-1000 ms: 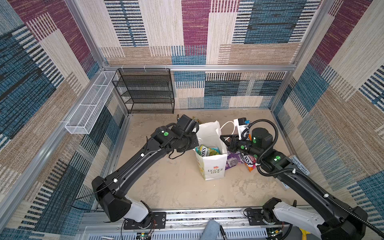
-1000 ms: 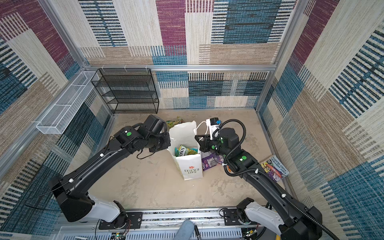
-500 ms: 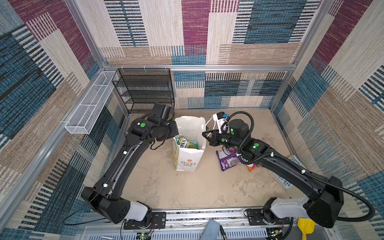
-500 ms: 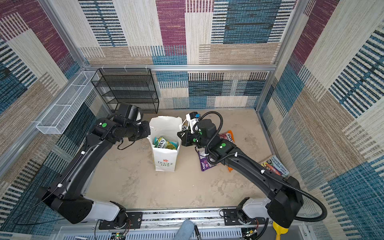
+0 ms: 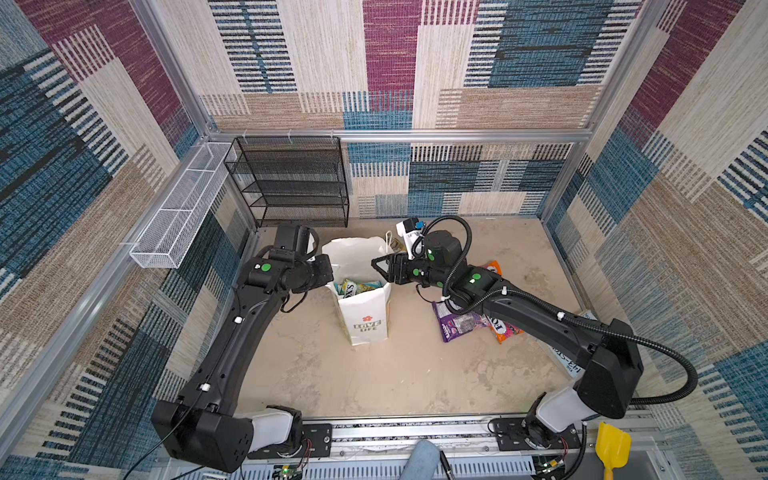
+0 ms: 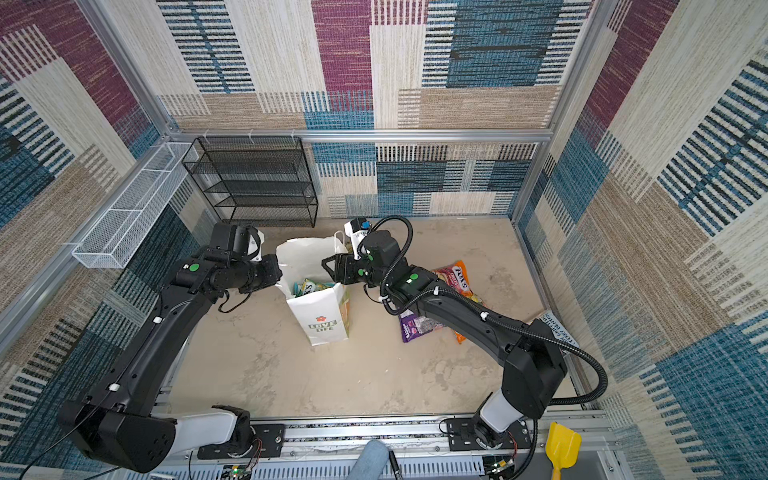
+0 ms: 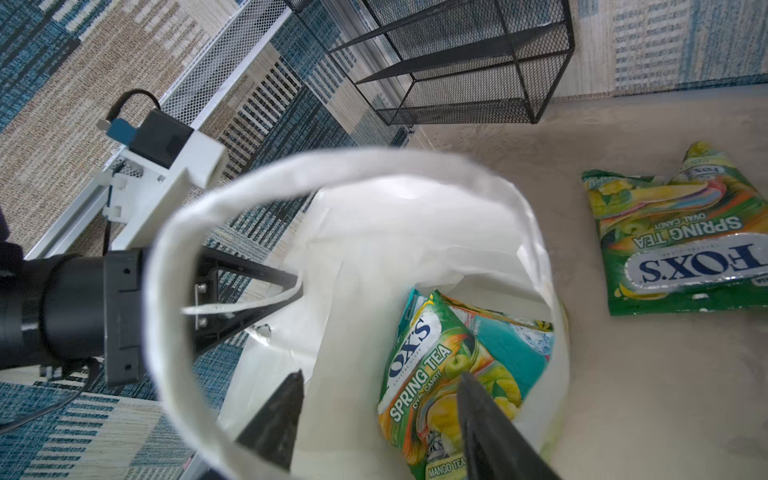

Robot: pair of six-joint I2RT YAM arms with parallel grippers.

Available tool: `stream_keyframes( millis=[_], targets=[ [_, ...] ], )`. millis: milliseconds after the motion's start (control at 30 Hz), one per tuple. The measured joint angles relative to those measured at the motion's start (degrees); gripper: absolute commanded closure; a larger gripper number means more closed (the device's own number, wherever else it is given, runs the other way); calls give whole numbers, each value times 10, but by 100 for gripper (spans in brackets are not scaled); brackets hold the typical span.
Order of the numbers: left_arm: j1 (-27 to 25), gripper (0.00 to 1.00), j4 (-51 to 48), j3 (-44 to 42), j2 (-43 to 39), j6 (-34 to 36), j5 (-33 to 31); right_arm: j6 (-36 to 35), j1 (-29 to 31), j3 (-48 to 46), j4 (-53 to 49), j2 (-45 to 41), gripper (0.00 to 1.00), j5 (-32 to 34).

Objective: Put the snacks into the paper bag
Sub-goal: 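Hold the paper bag handle with the left gripper while the right gripper withdraws, then lower the right gripper onto the purple Fox's bag and grasp it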

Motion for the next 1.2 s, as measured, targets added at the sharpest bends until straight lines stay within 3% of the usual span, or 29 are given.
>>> stream_keyframes(
  millis=[67,100,400,533,633,867,1000,1200],
  targets=[
    [1,100,14,-8,-3,3,15,-11,-1,17,-21,0,12,11],
    [4,100,19,-8,-3,6,21,-19,-1,24,-28,-1,1,17],
    [26,100,38,-12,7,12,68,-53,-8,109,-126,-18,0,43],
    [31,100,41,-15,4,12,75,-54,-31,96,-168,-46,0,64],
    [35,100,41,-16,0,12,78,-54,-74,59,-183,-98,0,77],
    [40,100,41,-19,-9,12,90,-7,-257,-123,-156,-212,0,74],
    [43,100,42,-20,-8,12,95,16,-335,-239,-144,-198,0,43],
    [46,100,47,-22,-6,12,107,19,-353,-341,-104,-137,2,4]
  ],
)
